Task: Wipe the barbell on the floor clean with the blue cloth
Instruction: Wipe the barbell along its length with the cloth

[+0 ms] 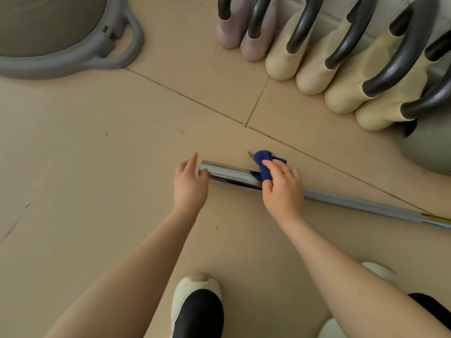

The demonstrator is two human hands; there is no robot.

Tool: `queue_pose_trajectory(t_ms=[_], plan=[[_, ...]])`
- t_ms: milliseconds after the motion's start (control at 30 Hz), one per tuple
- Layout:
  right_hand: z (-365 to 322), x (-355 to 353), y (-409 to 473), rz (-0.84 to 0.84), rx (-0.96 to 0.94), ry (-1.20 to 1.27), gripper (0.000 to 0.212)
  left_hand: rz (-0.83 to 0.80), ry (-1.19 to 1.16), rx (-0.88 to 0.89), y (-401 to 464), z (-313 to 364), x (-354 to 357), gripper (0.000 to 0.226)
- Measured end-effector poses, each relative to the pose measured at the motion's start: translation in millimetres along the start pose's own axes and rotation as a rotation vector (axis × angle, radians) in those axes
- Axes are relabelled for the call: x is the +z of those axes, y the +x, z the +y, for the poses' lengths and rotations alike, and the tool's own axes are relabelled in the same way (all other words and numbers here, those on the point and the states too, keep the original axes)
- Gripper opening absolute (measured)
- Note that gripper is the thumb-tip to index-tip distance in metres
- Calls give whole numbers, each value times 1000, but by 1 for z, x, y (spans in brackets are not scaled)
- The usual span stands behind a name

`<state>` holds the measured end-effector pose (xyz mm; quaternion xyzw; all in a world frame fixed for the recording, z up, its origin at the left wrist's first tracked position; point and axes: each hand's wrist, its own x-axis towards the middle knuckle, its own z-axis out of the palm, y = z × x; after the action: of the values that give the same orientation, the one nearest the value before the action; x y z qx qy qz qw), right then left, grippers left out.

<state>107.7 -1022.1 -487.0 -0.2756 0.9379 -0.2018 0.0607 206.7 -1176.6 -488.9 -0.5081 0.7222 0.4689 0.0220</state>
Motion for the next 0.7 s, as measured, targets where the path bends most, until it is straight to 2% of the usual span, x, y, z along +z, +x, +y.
queue_pose_trajectory(t_ms=[67, 167, 233, 367, 433, 500, 600, 700], plan=[[-9, 5, 2, -71, -15, -62, 37, -31, -268, -238, 0, -7, -3, 41], [-31, 10, 14, -298, 71, -180, 31, -74, -347, -259, -1, -11, -4, 31], [-51, 18, 22, -339, 112, -240, 28, -83, -356, -255, 0, -11, -6, 28], [-115, 50, 22, -392, -76, -67, 35, -134, -364, -290, 7, -12, -12, 18], [-133, 63, 19, -466, -165, -35, 37, -156, -351, -353, 11, -14, -17, 23], [-126, 63, 19, -454, -232, -66, 38, -188, -311, -358, 11, -15, -20, 21], [-101, 48, 15, -292, -308, -71, 45, -201, -367, -334, 13, -16, -18, 17], [-69, 36, 15, -274, -207, -138, 34, -180, -393, -322, 13, -14, -18, 22]])
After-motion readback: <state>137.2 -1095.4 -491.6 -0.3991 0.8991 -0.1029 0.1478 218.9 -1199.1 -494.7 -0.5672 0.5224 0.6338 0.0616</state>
